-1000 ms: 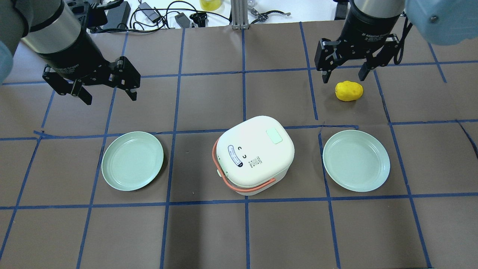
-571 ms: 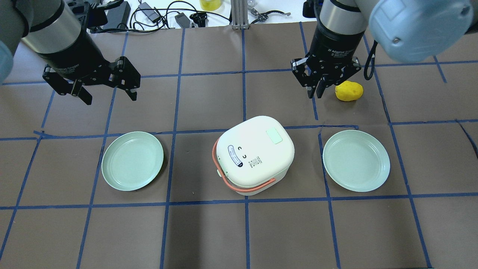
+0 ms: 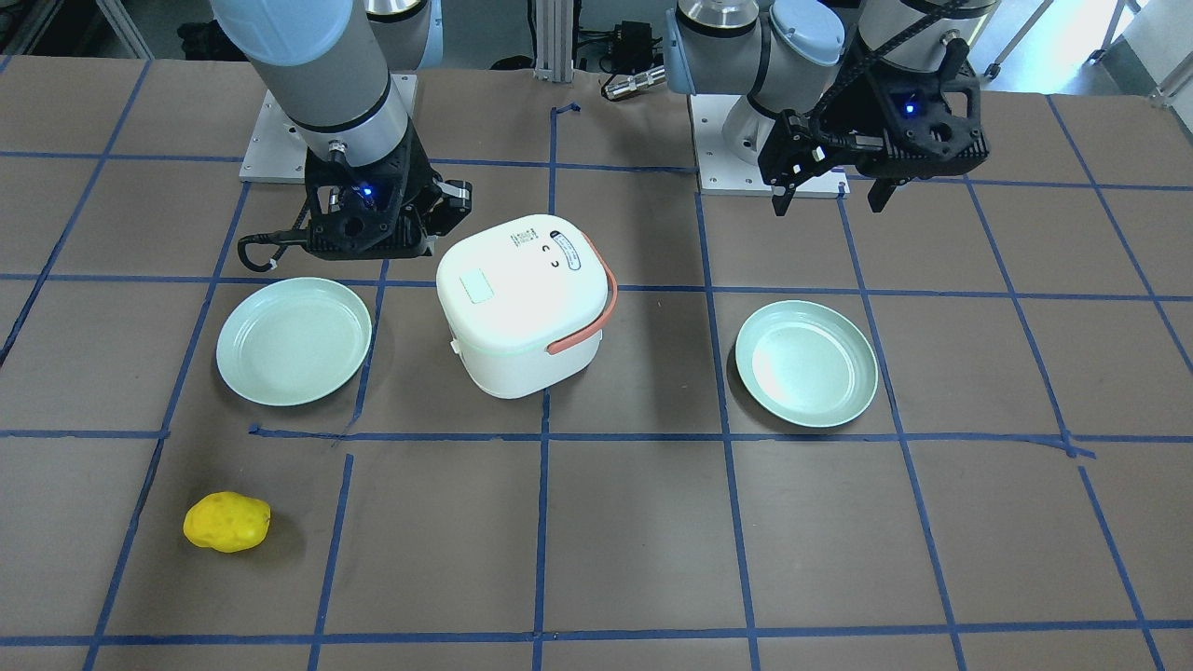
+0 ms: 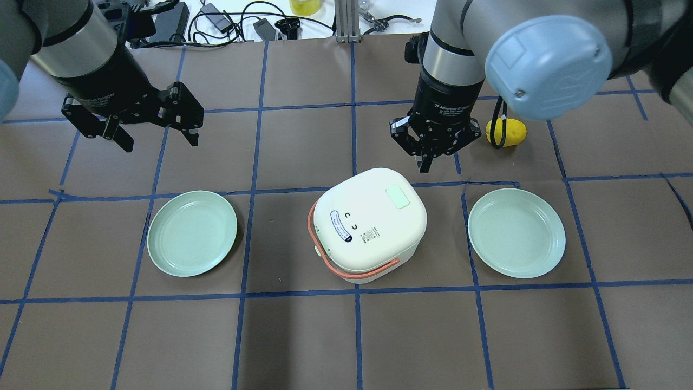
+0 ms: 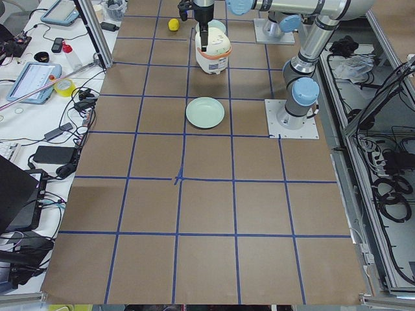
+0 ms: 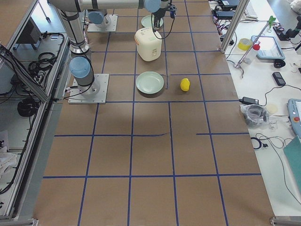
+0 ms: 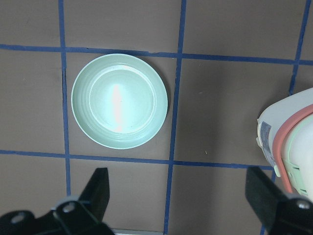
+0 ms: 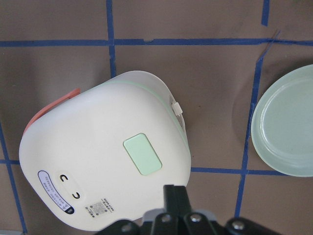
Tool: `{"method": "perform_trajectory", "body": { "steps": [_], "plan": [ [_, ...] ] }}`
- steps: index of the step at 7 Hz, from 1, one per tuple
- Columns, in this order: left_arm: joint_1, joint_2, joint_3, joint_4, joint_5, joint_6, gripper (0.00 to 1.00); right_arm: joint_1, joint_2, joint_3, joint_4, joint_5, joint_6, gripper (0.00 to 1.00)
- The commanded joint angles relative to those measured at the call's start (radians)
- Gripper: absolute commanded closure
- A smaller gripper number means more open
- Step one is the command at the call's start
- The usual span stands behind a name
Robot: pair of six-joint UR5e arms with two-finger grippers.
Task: Press rice cooker button
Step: 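Move the right gripper over the white rice cooker's lid button, then lower the right gripper and press the rice cooker's lid button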
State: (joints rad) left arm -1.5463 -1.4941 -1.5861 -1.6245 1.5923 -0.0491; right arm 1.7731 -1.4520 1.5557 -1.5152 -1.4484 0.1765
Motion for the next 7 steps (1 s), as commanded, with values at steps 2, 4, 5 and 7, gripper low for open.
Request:
{"method": "perform_trajectory", "body": {
  "steps": [2, 4, 5, 7],
  "plan": [
    [0.0, 0.0, 0.0, 0.0, 0.0, 0.0, 0.0, 0.037, 0.05, 0.02, -0.048, 0.025, 0.008, 1.0],
    [0.0, 0.0, 0.0, 0.0, 0.0, 0.0, 0.0, 0.039, 0.054, 0.053, -0.092, 0.025, 0.008, 1.0],
    [0.0, -0.001, 0.0, 0.0, 0.0, 0.0, 0.0, 0.039, 0.054, 0.088, -0.132, 0.025, 0.008, 1.0],
    [0.0, 0.0, 0.0, 0.0, 0.0, 0.0, 0.0, 0.039, 0.061, 0.115, -0.166, 0.026, 0.009, 1.0]
  ]
}}
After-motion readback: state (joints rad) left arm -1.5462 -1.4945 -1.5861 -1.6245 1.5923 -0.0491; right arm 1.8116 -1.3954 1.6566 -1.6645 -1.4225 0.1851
